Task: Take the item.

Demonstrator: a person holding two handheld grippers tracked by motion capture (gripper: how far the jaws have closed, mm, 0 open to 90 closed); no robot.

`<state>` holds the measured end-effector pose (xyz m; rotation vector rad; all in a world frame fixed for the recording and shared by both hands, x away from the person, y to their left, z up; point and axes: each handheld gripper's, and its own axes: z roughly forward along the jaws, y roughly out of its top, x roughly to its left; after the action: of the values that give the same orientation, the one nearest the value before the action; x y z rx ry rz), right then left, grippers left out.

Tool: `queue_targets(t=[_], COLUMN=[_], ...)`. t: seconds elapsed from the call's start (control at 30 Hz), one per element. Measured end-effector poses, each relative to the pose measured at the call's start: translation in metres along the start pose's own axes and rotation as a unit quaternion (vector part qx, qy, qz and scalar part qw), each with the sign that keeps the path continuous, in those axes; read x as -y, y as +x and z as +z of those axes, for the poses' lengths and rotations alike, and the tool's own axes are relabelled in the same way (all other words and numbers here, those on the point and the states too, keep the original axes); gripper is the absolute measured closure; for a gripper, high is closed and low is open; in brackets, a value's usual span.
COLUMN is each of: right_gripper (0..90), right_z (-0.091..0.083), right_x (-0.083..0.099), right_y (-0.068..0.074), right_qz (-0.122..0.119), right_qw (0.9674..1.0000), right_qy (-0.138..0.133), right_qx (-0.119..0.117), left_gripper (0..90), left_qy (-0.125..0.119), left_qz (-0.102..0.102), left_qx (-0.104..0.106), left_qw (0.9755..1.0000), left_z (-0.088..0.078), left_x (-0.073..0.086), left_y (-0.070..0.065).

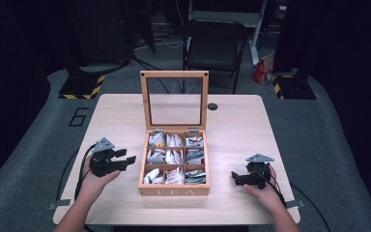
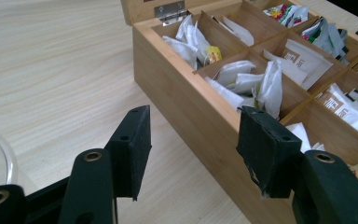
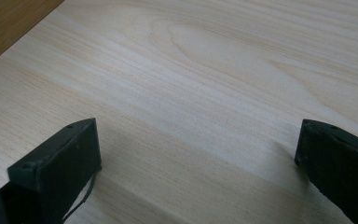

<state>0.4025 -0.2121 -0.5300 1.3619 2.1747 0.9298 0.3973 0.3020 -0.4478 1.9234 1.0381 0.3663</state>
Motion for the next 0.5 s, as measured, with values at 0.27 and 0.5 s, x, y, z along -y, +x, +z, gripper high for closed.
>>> queue_targets(t=[0.27, 0.5], right_gripper=[0.0, 0.0], right_z=[0.000, 0.000], right_x=[0.000, 0.000], right_y=[0.000, 0.000], right_qz=[0.000, 0.000], right_qw=[1.0000, 1.0000], right_qy=[0.000, 0.000], right_qx=[0.000, 0.000], left_gripper=[48.1, 50.4], left_qy=[0.007, 0.010], left_qz=[0.029, 0.034], left_qx=[0.012, 0.020], left_qw=[0.9995, 0.9992], left_z=[0.003, 0.008], left_x=[-0.013, -0.020], left_y=[-0.008, -0.014])
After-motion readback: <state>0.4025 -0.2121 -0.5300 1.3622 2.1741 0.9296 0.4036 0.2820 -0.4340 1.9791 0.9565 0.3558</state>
